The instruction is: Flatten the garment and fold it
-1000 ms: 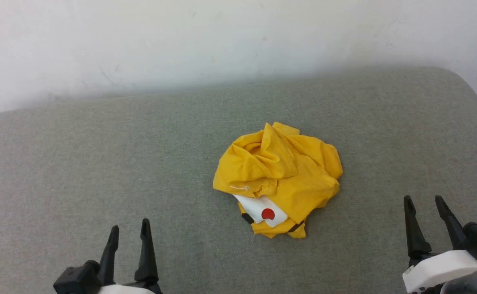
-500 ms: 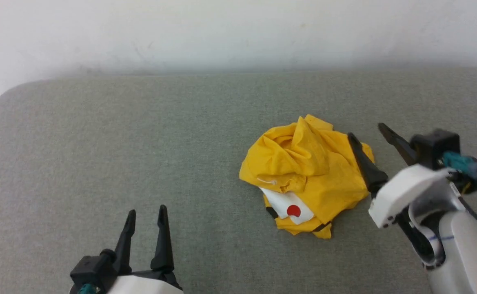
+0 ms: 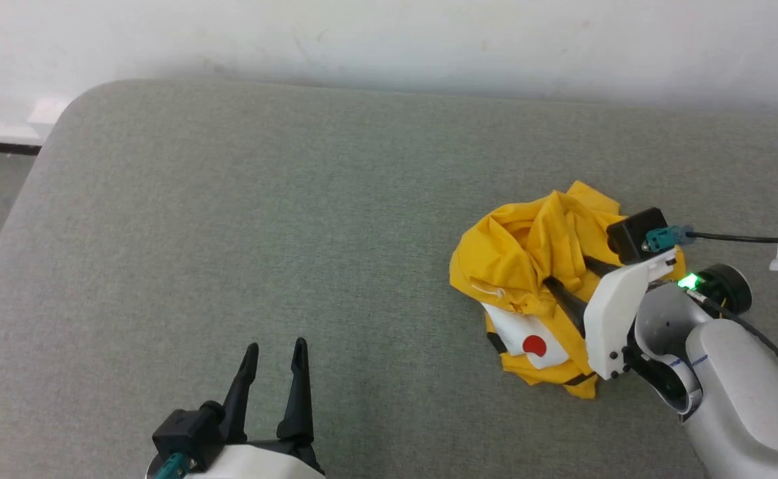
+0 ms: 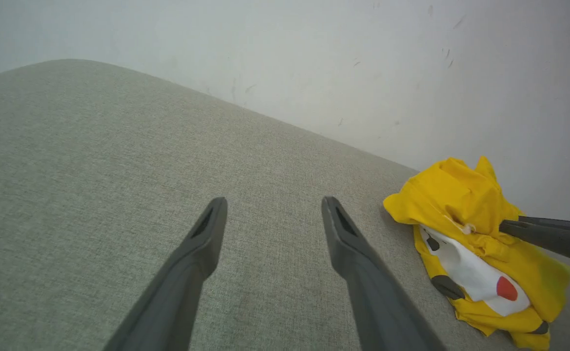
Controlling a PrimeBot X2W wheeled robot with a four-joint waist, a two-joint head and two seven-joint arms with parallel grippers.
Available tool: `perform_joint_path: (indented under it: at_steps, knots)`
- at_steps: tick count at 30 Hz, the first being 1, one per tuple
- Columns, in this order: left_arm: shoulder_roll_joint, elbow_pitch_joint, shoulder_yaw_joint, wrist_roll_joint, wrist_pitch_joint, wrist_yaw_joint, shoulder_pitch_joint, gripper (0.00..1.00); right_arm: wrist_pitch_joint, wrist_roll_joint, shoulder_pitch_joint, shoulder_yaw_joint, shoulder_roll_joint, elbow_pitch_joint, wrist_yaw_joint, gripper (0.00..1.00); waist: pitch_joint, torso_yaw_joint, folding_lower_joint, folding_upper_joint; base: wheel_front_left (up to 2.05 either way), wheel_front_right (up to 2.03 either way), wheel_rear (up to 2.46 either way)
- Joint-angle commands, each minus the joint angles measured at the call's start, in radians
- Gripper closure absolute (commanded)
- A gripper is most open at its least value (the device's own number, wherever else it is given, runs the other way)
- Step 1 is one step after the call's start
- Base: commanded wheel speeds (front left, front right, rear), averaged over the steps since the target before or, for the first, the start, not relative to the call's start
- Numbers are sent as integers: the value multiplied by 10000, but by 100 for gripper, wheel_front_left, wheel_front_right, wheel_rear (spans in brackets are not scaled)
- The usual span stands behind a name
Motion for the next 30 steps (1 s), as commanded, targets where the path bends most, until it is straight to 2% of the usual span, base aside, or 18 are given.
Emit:
perform_joint_path:
  at_steps: [1,3,8,12,15,19,21,23,27,30]
  knots:
    - [-23,55,16,109,-47,-79,-193,0,-86,57,-177,6,26,174,-11,16,118,186,-1,0,0,0,0]
    - [-56,105,52,144,-47,-101,-229,0,-313,-1,-281,41,79,496,-11,100,108,204,-1,0,0,0,0]
    - [-105,237,223,205,-47,-80,-178,0,-1021,-126,-618,106,210,863,-11,100,-143,-43,-1,0,0,0,0]
    - [-122,272,370,268,-47,-84,-67,0,-1527,-57,-1065,-30,100,522,-11,100,-422,-505,-1,0,0,0,0]
    - [-130,268,463,308,-47,-85,26,0,-1774,82,-1245,-510,-133,2,-11,100,-573,-911,-1,0,0,0,0]
    - [-137,237,540,363,-47,-85,99,0,-2001,20,-737,-2017,-643,-979,-11,100,-606,-1403,-1,0,0,0,0]
    - [-141,227,570,379,-47,-80,126,0,-1969,-131,67,-3149,-821,-1533,-11,100,-568,-1591,-1,0,0,0,0]
    - [-144,229,594,387,-47,-82,132,0,-1813,-356,1231,-4467,-733,-2143,-11,100,-497,-1735,-1,0,0,0,0]
    - [-147,271,584,423,-47,-117,92,0,-1439,-1018,3929,-6744,198,-3215,-11,100,-297,-1958,-1,0,0,0,0]
    - [-142,350,542,466,-47,-151,5,0,-1303,-1548,5505,-7570,1212,-3590,-11,100,-166,-2081,-1,0,0,0,0]
